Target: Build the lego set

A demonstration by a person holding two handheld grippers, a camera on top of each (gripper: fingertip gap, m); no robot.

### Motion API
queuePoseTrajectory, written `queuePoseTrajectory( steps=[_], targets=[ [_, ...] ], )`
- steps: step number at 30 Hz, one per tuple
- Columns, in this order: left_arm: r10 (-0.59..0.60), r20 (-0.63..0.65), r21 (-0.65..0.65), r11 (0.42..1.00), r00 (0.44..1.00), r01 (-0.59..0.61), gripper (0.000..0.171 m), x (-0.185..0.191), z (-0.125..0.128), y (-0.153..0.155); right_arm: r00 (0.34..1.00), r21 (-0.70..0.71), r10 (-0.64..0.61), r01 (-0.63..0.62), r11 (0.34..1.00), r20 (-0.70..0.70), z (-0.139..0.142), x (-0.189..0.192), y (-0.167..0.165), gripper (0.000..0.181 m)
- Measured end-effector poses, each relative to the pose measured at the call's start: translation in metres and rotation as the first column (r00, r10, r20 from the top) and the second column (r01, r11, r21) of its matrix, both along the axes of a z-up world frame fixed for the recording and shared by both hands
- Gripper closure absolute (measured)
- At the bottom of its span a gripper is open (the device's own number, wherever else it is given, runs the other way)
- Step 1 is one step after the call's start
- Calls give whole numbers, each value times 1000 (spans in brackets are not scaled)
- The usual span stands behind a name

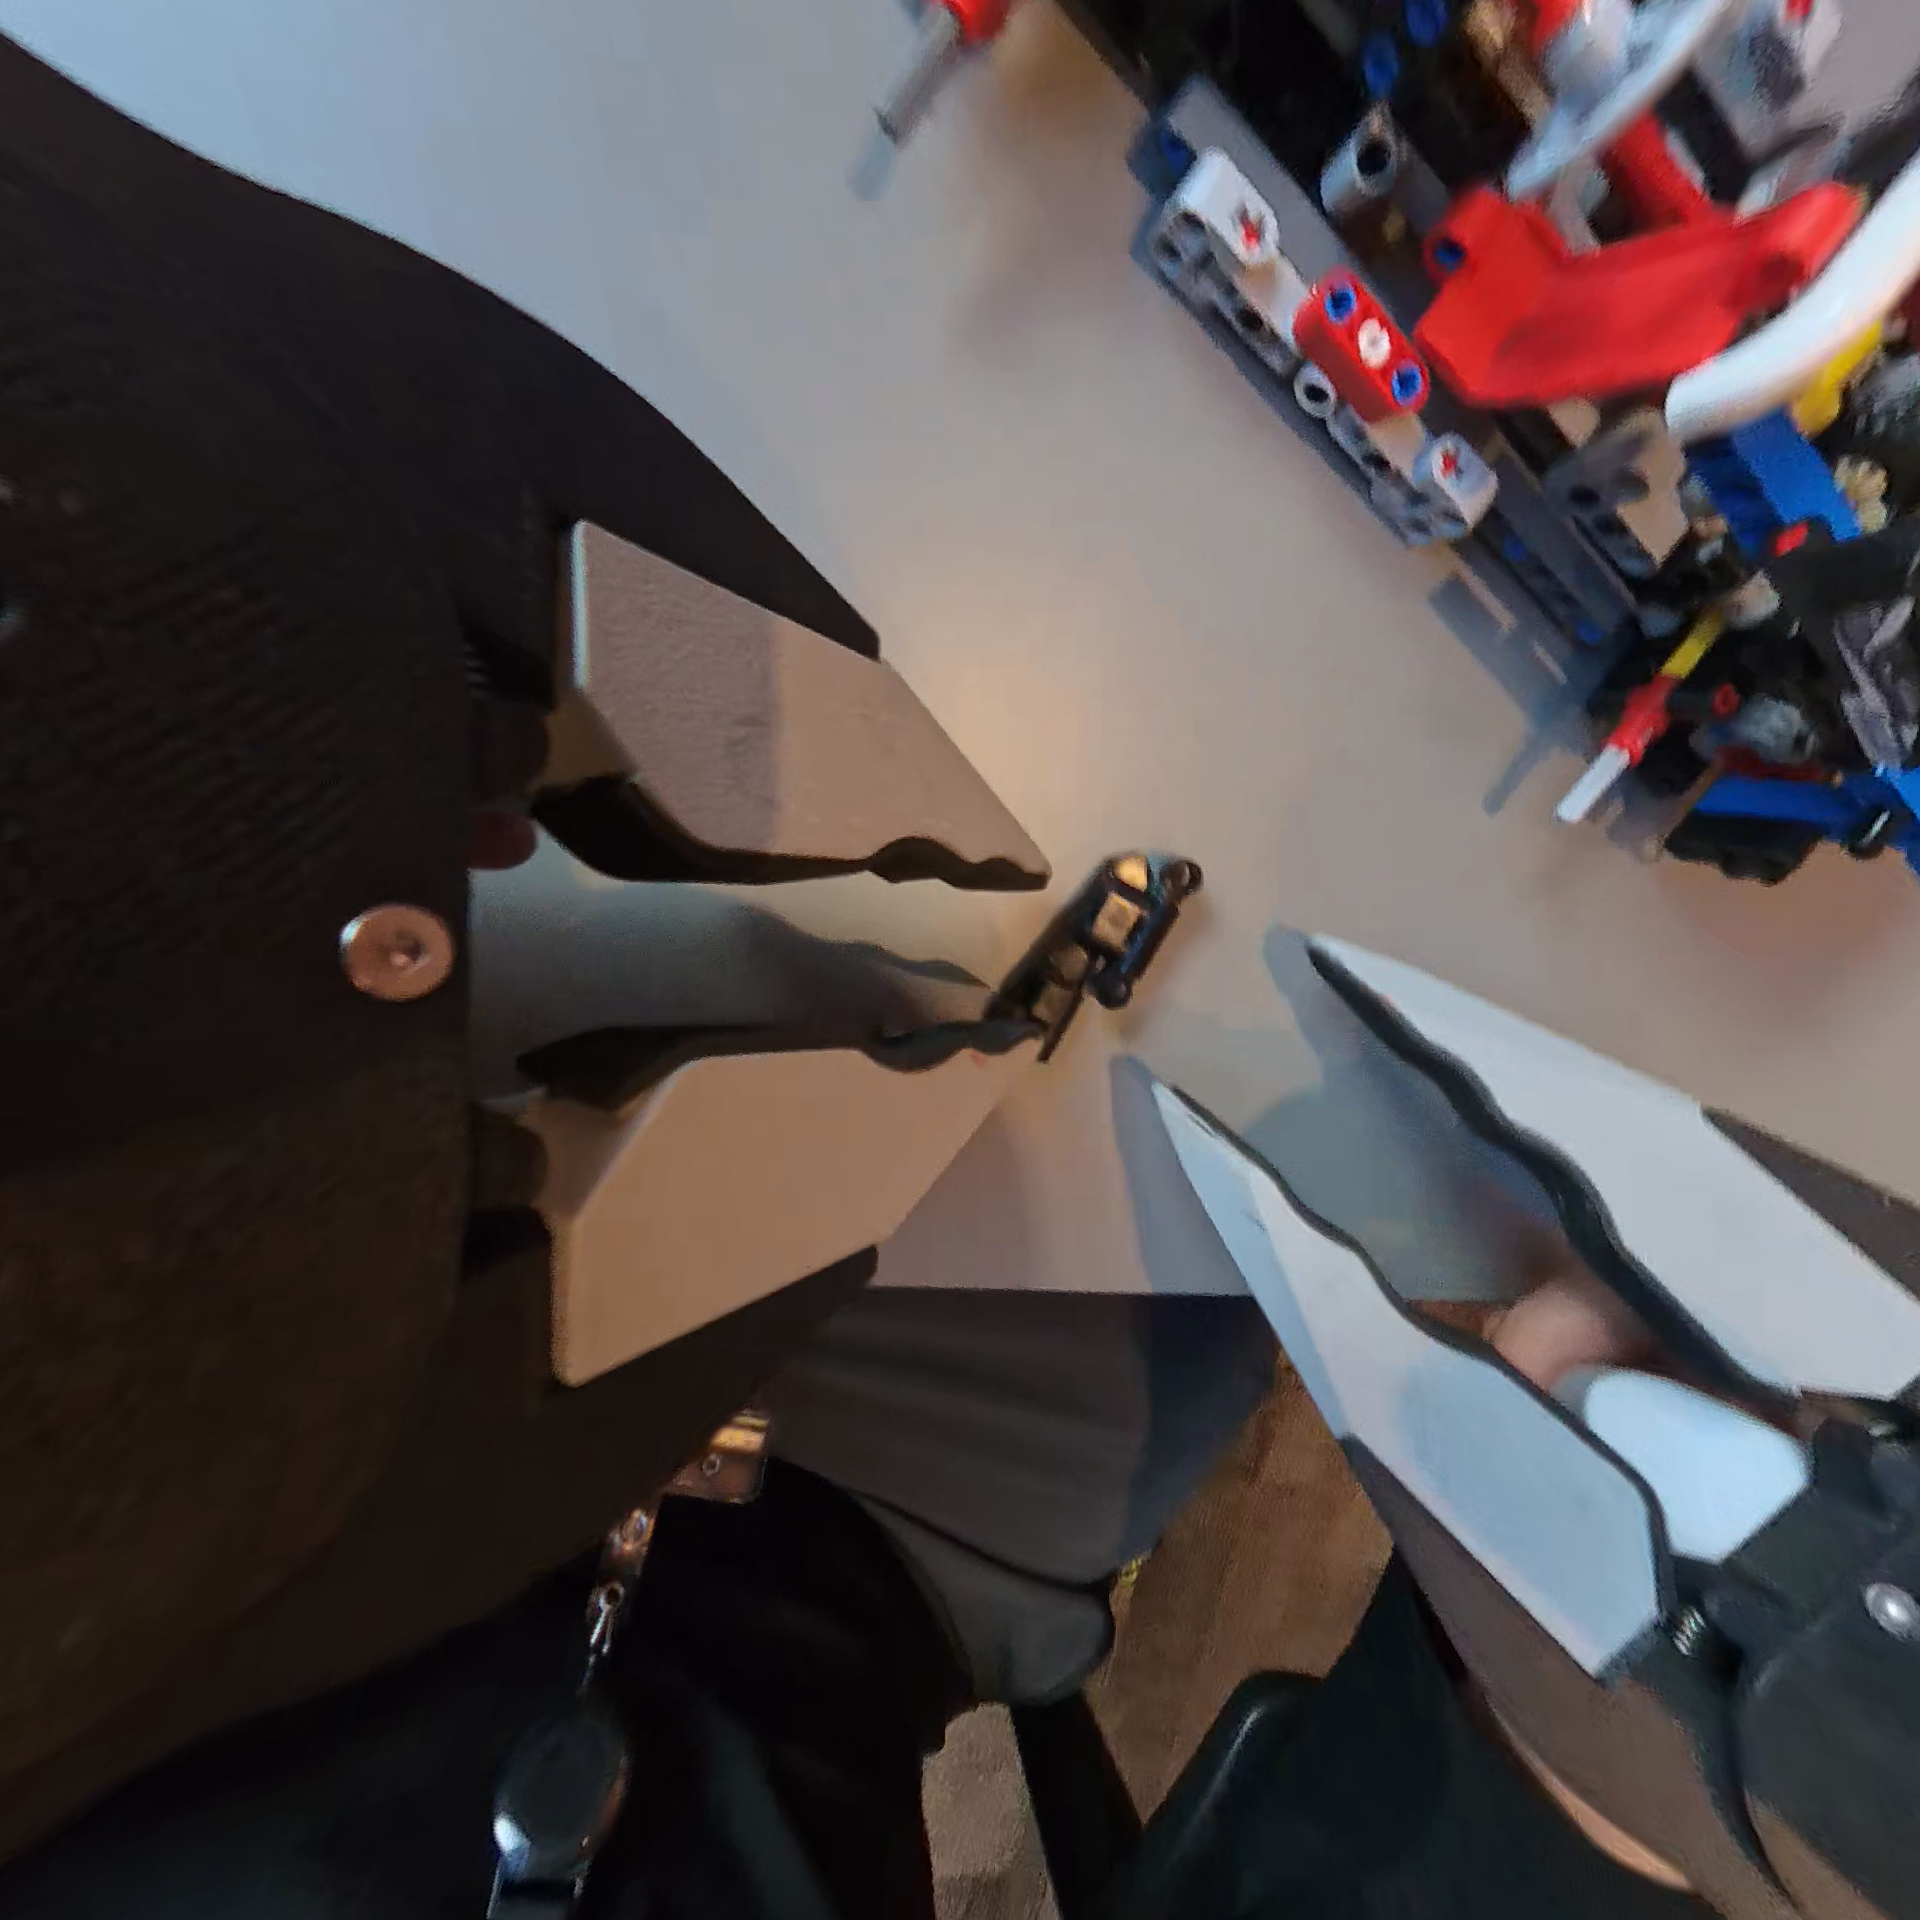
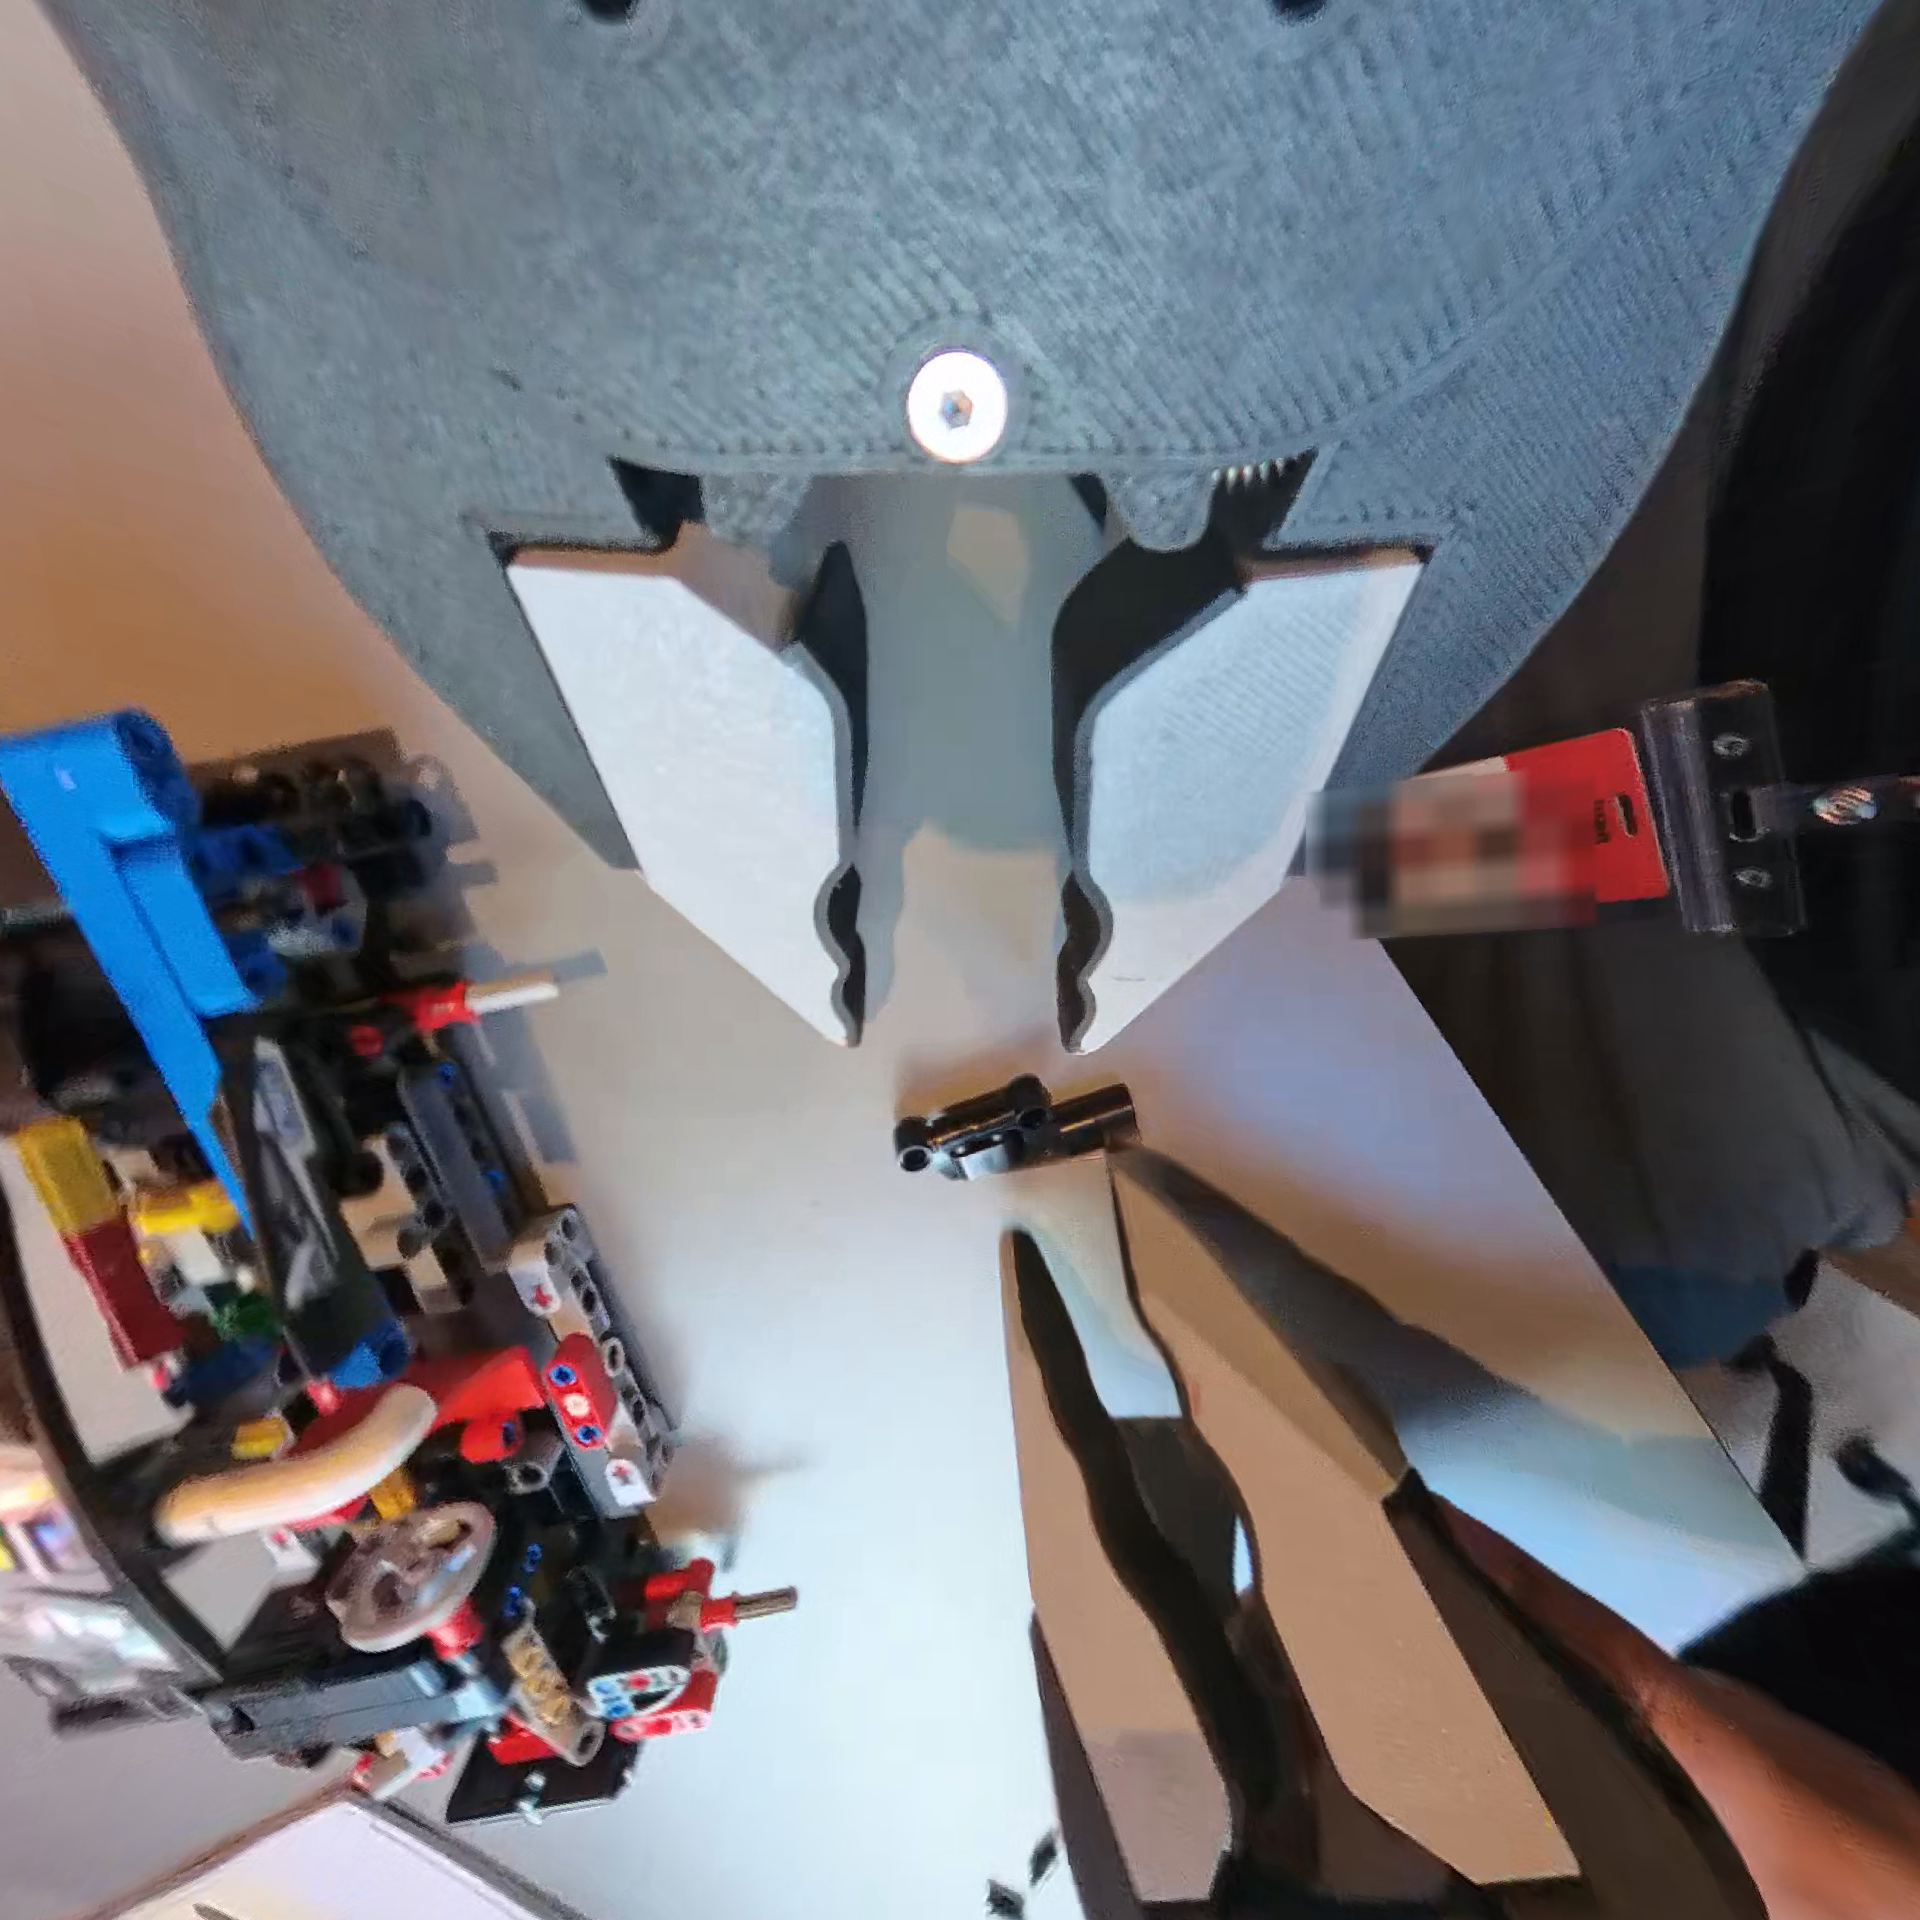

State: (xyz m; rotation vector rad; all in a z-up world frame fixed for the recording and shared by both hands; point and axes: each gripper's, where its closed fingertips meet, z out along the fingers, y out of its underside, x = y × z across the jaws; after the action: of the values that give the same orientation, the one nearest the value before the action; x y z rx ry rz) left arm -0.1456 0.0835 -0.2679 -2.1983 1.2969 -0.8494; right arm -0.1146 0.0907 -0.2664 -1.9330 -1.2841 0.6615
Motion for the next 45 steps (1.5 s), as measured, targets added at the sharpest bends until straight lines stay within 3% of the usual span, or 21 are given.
queuePoseTrajectory(
  steps=[6, 11, 18, 21, 24, 29, 45],
  targets=[
    [-24, -24, 3, 1000, 999, 24, 149, 9, -5, -1, 963, 166, 191, -223, 961, 189, -6, -14, 9, 146],
    [-33, -15, 8, 999, 999, 33, 151, 10, -5, 0, 938, 94, 258, -286, 954, 233, -9, -18, 10, 145],
    [-28, 49, -30, 999, 998, 30, 156, 12, -5, -1, 973, 47, 163, -173, 984, 162, -10, -16, 9, 149],
    [-24, 63, -44, 999, 998, 27, 157, 12, -5, -3, 983, 103, 90, -107, 989, 158, -9, -11, 14, 133],
    [-27, 64, -38, 999, 998, 30, 157, 13, -5, -3, 989, 29, 62, -66, 997, 132, -11, -10, 9, 142],
    [-16, 56, -22, 1000, 998, 17, 157, 13, -5, -4, 991, 33, -8, 3, 999, 133, -11, -7, 10, 145],
    [19, 68, 16, 1000, 998, -20, 157, 16, -6, 0, 996, 57, -24, 19, 998, 87, -11, -10, 4, 152]
  ],
)
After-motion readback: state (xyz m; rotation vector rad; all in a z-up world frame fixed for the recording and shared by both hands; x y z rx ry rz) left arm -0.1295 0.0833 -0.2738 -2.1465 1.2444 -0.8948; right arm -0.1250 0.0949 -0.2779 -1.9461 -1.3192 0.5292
